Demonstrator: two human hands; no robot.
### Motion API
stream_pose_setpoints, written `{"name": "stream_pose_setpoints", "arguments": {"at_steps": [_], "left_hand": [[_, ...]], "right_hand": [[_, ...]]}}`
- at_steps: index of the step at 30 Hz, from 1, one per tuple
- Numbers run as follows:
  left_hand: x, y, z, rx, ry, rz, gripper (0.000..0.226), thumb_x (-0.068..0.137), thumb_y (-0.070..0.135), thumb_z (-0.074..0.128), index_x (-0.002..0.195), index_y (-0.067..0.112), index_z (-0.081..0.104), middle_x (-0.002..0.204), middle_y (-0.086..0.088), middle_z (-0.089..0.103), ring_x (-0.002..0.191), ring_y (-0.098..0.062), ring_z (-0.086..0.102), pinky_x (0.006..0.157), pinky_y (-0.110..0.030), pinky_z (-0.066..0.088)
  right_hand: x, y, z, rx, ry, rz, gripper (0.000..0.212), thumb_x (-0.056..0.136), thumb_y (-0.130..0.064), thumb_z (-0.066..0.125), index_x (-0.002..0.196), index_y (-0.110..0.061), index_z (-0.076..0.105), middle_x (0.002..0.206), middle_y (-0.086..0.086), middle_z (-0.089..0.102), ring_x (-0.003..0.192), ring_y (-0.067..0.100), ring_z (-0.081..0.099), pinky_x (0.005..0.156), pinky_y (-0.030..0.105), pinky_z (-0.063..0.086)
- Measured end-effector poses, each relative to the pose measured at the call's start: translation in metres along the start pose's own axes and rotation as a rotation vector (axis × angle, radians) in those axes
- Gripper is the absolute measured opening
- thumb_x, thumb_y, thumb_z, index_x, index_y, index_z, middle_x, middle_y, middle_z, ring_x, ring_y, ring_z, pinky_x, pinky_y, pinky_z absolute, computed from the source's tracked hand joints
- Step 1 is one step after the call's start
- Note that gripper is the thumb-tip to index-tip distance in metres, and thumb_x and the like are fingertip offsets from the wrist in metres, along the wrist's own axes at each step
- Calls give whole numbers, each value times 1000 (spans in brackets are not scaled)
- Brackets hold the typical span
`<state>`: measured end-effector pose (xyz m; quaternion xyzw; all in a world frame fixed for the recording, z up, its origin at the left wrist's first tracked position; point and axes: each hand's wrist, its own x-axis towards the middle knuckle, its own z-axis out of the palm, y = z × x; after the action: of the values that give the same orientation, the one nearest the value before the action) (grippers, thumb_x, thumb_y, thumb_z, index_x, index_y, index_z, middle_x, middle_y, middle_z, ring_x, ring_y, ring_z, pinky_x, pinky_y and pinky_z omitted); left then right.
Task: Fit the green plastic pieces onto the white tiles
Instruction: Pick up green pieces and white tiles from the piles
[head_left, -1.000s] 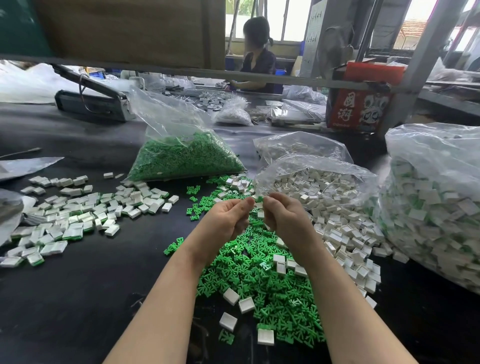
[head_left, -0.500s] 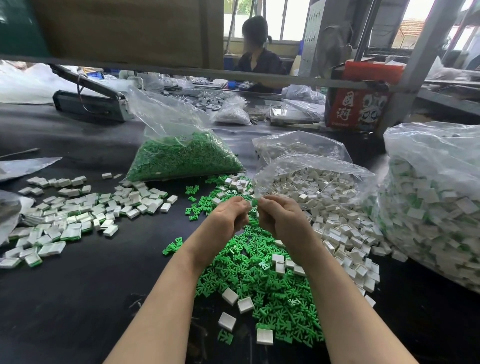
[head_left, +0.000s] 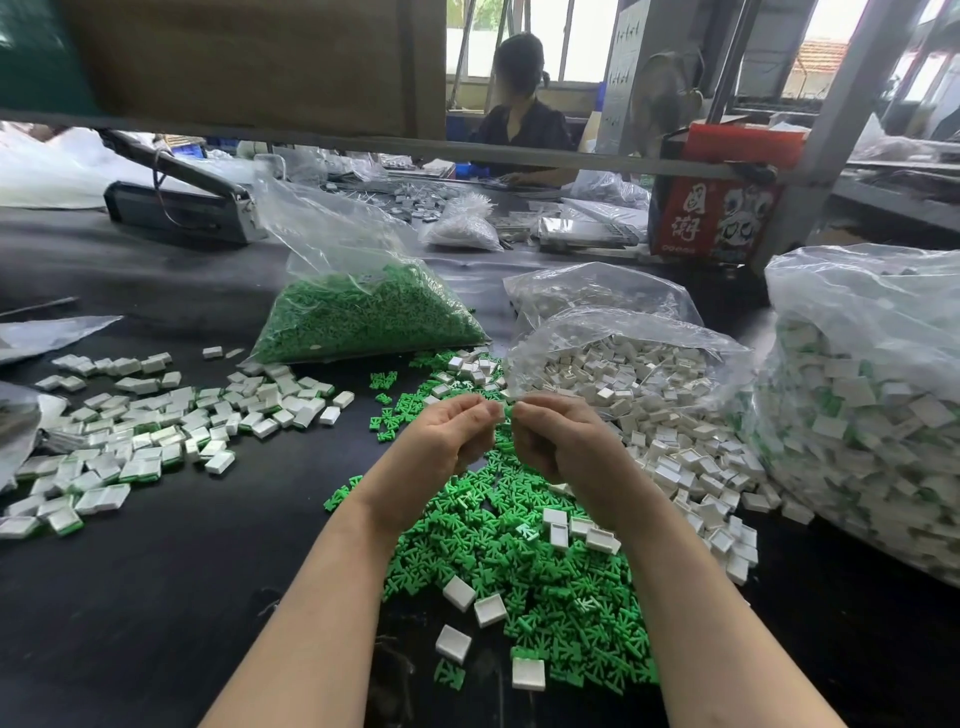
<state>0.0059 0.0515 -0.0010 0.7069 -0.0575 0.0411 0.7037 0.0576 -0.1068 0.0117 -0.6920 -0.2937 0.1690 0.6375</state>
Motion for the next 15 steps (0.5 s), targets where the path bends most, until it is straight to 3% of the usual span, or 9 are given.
{"name": "stream_pose_setpoints", "arguments": {"at_steps": [5, 8, 15], "left_hand": [[-1, -3, -1, -19, -23, -42, 31, 97, 36, 48, 68, 28, 53, 63, 9, 44, 55, -7, 33, 52, -18, 28], [0, -5, 0, -27, -27, -57, 27, 93, 35, 50, 67, 30, 53, 64, 8, 41, 55, -6, 32, 51, -14, 32], [1, -4, -1, -59, -14, -49, 29, 97, 34, 53, 69, 27, 57, 63, 6, 40, 53, -5, 32, 48, -11, 34]], "right_hand": [[-2, -1, 4, -74, -11, 55, 35, 104, -19, 42, 69, -10, 45, 54, -3, 39, 43, 5, 32, 42, 16, 26], [-2, -3, 6, -85, 6, 105, 41, 104, -21, 41, 65, -12, 47, 49, -5, 40, 40, 5, 31, 41, 15, 25], [0, -3, 6, -85, 51, 112, 33, 103, -18, 45, 70, -12, 49, 49, -10, 39, 40, 2, 31, 40, 13, 25]]}}
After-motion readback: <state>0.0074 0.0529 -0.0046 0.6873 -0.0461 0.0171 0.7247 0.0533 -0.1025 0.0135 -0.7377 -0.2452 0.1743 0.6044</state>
